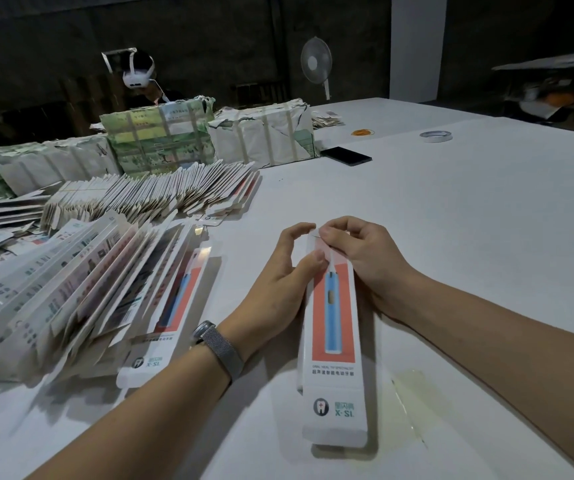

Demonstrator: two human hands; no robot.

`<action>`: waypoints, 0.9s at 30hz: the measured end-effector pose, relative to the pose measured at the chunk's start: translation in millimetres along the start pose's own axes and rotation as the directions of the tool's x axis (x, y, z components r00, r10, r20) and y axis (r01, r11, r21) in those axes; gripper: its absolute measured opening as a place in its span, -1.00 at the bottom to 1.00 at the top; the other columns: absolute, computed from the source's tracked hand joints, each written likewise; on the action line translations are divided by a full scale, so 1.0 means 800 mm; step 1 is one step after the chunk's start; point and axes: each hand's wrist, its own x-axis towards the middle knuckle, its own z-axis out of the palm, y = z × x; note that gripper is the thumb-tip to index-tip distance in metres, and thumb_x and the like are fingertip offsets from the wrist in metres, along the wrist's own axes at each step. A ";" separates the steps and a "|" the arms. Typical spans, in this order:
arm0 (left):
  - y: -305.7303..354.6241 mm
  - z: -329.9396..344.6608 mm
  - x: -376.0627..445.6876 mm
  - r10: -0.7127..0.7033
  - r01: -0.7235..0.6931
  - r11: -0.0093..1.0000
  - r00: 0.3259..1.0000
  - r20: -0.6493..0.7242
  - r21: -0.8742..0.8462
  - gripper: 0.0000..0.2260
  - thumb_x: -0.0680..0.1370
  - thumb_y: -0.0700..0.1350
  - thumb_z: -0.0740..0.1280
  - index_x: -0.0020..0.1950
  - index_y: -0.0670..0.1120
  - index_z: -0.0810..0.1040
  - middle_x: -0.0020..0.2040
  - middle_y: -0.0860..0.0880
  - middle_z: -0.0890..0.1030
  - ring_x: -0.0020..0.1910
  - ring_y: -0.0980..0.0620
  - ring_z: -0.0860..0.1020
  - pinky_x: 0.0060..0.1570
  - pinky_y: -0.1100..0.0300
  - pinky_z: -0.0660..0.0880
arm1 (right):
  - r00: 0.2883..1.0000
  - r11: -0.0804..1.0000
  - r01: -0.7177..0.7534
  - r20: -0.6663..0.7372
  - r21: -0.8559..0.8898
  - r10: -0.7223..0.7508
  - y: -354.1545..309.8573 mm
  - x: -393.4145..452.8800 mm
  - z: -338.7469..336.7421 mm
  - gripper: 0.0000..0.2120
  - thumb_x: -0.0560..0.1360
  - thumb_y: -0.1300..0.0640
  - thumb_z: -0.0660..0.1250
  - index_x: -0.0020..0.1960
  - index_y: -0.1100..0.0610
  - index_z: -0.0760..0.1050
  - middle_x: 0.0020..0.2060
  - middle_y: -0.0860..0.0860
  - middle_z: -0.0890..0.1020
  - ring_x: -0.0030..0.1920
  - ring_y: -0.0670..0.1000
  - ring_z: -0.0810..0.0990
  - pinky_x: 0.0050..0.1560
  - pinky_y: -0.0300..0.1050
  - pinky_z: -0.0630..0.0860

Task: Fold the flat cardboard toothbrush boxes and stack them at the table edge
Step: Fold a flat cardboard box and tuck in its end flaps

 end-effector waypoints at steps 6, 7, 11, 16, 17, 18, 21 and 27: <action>0.006 0.002 -0.004 -0.007 0.008 1.000 1.000 0.030 -0.027 -0.58 0.57 0.10 0.34 0.36 0.34 0.27 -0.04 -0.08 0.74 -0.14 -0.08 0.73 -0.11 0.14 0.65 | 1.000 1.000 -0.010 0.011 0.030 0.010 -0.001 -0.001 0.000 -0.84 0.61 0.09 0.31 -0.14 0.07 0.53 -0.26 0.05 0.60 -0.28 0.06 0.59 -0.14 -0.02 0.62; 0.006 0.002 -0.005 -0.004 0.005 1.000 0.999 0.040 -0.026 -0.57 0.60 0.06 0.34 0.39 0.30 0.26 -0.03 -0.08 0.74 -0.13 -0.07 0.73 -0.11 0.15 0.65 | 1.000 0.999 -0.007 0.015 0.037 0.006 -0.002 -0.001 0.001 -0.82 0.61 0.12 0.30 -0.17 0.06 0.53 -0.29 0.02 0.58 -0.28 0.05 0.57 -0.16 -0.04 0.60; 0.007 0.002 -0.008 -0.008 0.008 1.000 0.997 0.070 -0.003 -0.53 0.64 0.02 0.32 0.49 0.20 0.21 -0.06 -0.06 0.74 -0.17 -0.03 0.73 -0.17 0.22 0.63 | 1.000 0.996 0.000 0.013 0.093 -0.001 -0.004 0.000 0.003 -0.80 0.58 0.23 0.29 -0.20 0.08 0.55 -0.33 0.01 0.55 -0.26 0.05 0.50 -0.15 -0.04 0.51; 0.008 -0.001 -0.009 -0.034 0.033 0.999 0.995 0.089 0.012 -0.50 0.66 -0.01 0.27 0.52 0.26 0.14 -0.03 -0.06 0.74 -0.17 -0.02 0.73 -0.18 0.24 0.63 | 1.000 0.998 0.005 0.000 0.057 -0.005 -0.002 0.000 -0.001 -0.80 0.57 0.24 0.30 -0.20 0.10 0.59 -0.32 0.04 0.57 -0.29 0.04 0.54 -0.22 -0.08 0.58; 0.008 -0.001 -0.009 -0.036 0.035 0.999 0.995 0.091 0.013 -0.50 0.66 -0.02 0.27 0.52 0.26 0.14 -0.03 -0.06 0.74 -0.17 -0.02 0.73 -0.18 0.24 0.63 | 1.000 0.999 0.020 -0.009 0.036 -0.019 -0.001 0.000 -0.002 -0.79 0.57 0.23 0.31 -0.21 0.09 0.60 -0.33 0.02 0.58 -0.29 0.03 0.55 -0.23 -0.10 0.59; 0.008 -0.002 -0.009 -0.037 0.036 0.999 0.995 0.092 0.009 -0.51 0.67 -0.03 0.27 0.52 0.25 0.14 -0.03 -0.06 0.74 -0.18 -0.02 0.73 -0.18 0.24 0.62 | 0.999 0.999 0.037 -0.020 0.011 -0.036 -0.001 0.000 -0.002 -0.79 0.57 0.22 0.32 -0.22 0.08 0.60 -0.34 0.00 0.58 -0.29 0.02 0.55 -0.23 -0.13 0.59; 0.008 -0.002 -0.008 -0.035 0.034 0.999 0.995 0.091 0.013 -0.51 0.66 -0.04 0.27 0.53 0.22 0.16 -0.05 -0.03 0.74 -0.18 -0.01 0.73 -0.18 0.24 0.62 | 0.996 0.997 0.071 -0.044 -0.033 -0.072 0.001 0.002 -0.001 -0.76 0.56 0.21 0.33 -0.26 0.04 0.60 -0.36 -0.04 0.59 -0.29 -0.03 0.55 -0.22 -0.15 0.57; 0.012 -0.002 -0.006 -0.039 0.035 0.998 0.994 0.101 0.042 -0.47 0.65 -0.04 0.29 0.54 0.29 0.16 -0.03 -0.01 0.75 -0.16 -0.02 0.73 -0.16 0.24 0.63 | 0.995 0.996 0.087 -0.050 0.009 -0.087 0.004 0.005 0.000 -0.70 0.56 0.20 0.32 -0.31 -0.06 0.58 -0.33 -0.05 0.59 -0.27 -0.03 0.53 -0.17 -0.10 0.55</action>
